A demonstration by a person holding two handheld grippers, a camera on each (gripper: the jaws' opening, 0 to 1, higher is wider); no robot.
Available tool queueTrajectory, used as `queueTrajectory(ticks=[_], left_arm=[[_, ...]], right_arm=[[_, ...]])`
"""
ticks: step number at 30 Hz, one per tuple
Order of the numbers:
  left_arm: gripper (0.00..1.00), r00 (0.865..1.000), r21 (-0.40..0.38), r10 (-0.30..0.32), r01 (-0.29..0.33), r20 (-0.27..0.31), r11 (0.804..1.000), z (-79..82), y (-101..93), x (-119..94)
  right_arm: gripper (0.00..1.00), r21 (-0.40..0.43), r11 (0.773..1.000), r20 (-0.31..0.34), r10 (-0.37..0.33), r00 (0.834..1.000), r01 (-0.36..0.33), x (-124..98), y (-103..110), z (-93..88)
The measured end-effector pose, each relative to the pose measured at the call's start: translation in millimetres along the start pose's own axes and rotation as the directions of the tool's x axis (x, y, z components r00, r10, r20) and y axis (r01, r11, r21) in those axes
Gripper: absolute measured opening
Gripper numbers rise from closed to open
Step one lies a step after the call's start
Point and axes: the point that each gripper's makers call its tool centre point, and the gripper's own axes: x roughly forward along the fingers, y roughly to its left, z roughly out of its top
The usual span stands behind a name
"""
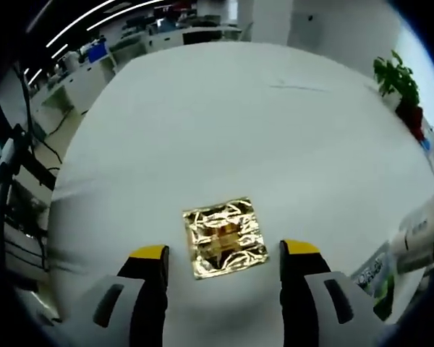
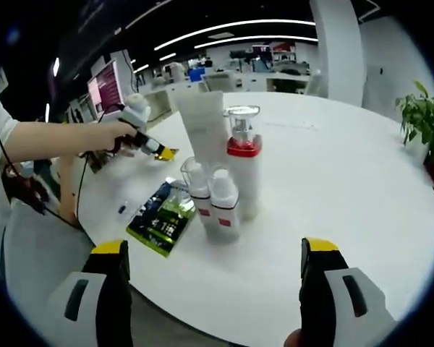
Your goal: Arrange the skincare products in the storage area until every visible bottle or jar stands upright without overlapping.
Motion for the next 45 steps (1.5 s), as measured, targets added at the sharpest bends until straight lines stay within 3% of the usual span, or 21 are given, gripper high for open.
queueTrajectory(ticks=[4,13,31,45], left_arm=[[0.58,1.000,0.004,0.003,-0.003,0.005,1.000,0.9,1.3,-0.1],[0.40,1.000,0.005,-0.006,0.006,0.004,1.000,-2.9,-3.5,-8.8],[0.37,0.999,-0.003,0.001,0.000,0.044,1.000,7.2,3.7,-11.9],[0.37,0.994,0.012,-0.005,0.004,0.111,1.000,8.4,-1.9,-34.9]], right_arm=[[0.97,0.003,1.000,-0.001,0.001,1.000,-0.001,0.2,-0.4,-0.4],[0.97,0.001,1.000,-0.004,0.004,1.000,-0.004,1.0,0.6,-0.6],[0.97,-0.002,1.000,0.001,0.007,1.000,-0.007,1.2,1.3,0.9],[0.97,-0.006,1.000,0.023,0.006,1.000,-0.006,-0.4,1.3,5.9]])
